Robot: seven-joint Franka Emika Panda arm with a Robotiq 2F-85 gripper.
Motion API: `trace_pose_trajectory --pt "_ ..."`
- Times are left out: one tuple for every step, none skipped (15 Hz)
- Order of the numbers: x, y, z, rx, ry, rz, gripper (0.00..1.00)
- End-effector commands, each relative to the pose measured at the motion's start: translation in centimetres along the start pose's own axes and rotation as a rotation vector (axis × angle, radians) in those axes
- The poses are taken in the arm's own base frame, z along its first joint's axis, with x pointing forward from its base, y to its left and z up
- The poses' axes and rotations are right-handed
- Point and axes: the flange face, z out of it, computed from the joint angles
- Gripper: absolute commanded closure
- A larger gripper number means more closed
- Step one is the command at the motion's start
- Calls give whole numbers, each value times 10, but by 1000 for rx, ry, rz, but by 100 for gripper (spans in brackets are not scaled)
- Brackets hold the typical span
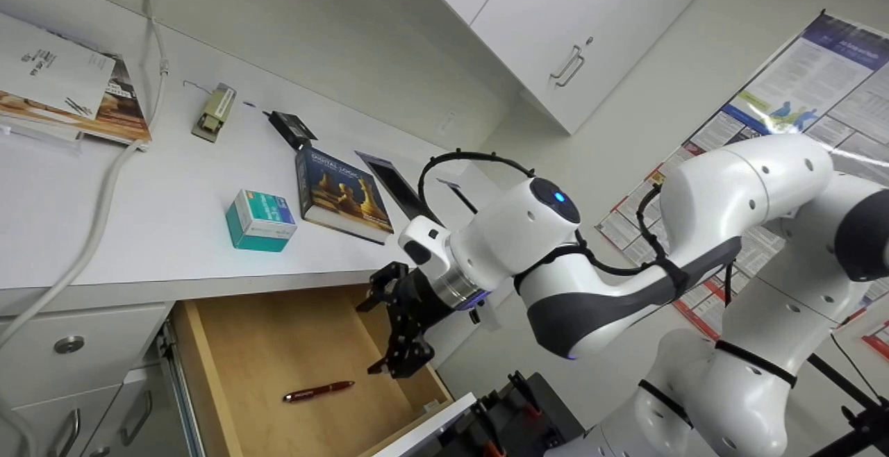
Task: Open the first drawer from the right and then put the pen inside it
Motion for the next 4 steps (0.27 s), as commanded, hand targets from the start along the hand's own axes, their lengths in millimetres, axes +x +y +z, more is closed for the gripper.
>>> trace_pose_trajectory --pt "-13 6 -41 -38 -29 12 0" --pt "-14 9 -49 -47 -32 15 0" --pt "-15 11 -55 -53 -31 13 0" --pt "-16 13 -61 -58 -33 18 0"
